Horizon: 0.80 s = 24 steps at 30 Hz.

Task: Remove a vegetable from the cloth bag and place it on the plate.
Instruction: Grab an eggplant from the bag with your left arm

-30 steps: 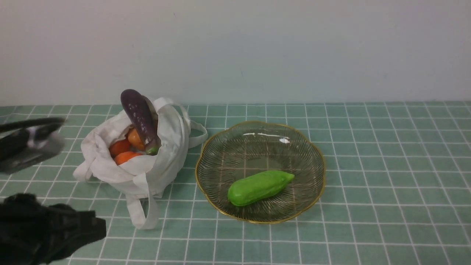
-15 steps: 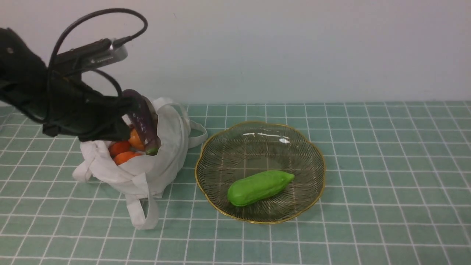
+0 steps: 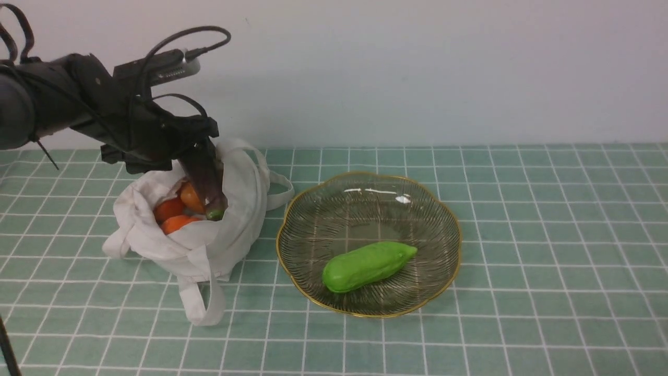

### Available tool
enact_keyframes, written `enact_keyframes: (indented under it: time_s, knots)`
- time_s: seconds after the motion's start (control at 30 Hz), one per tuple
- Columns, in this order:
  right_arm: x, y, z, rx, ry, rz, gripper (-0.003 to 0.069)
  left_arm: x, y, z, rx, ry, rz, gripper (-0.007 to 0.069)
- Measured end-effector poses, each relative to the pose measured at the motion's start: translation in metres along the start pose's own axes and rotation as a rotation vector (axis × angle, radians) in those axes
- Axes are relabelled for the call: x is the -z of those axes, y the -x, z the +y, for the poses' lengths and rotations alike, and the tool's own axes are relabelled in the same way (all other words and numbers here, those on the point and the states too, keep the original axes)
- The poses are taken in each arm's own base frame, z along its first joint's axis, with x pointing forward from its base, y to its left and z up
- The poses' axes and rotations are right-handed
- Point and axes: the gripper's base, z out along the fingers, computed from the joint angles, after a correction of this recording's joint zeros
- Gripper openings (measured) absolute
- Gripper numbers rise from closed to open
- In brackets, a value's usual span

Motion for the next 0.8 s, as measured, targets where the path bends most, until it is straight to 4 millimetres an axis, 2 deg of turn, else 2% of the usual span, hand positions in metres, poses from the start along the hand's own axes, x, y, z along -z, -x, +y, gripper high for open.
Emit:
enact_keyframes:
  time_s: [0.2, 0.27, 0.33, 0.53, 0.57, 0.6, 0.7, 0.8]
  knots:
    - [0.000, 0.000, 0.000, 0.000, 0.000, 0.000, -0.0015, -0.019, -0.003, 0.004, 0.029, 0.004, -0.015, 0.0524]
    - [0.000, 0.000, 0.000, 0.000, 0.000, 0.000, -0.0015, -0.023, -0.004, 0.005, 0.043, 0.002, -0.017, 0.0495]
    - [0.000, 0.000, 0.000, 0.000, 0.000, 0.000, -0.0015, -0.026, -0.005, 0.006, 0.057, -0.001, -0.016, 0.0405]
    - [0.000, 0.000, 0.000, 0.000, 0.000, 0.000, -0.0015, -0.019, -0.004, 0.005, 0.046, -0.003, -0.006, 0.0395]
    - [0.000, 0.000, 0.000, 0.000, 0.000, 0.000, -0.0015, -0.005, 0.000, 0.004, 0.021, 0.000, -0.007, 0.0395]
    - [0.000, 0.000, 0.000, 0.000, 0.000, 0.000, -0.0015, -0.001, 0.002, 0.004, 0.013, 0.003, -0.010, 0.0395]
    - [0.000, 0.000, 0.000, 0.000, 0.000, 0.000, -0.0015, 0.037, 0.013, 0.004, -0.068, 0.034, -0.043, 0.0395]
    - [0.000, 0.000, 0.000, 0.000, 0.000, 0.000, -0.0015, 0.095, 0.022, 0.003, -0.194, 0.111, -0.076, 0.0395]
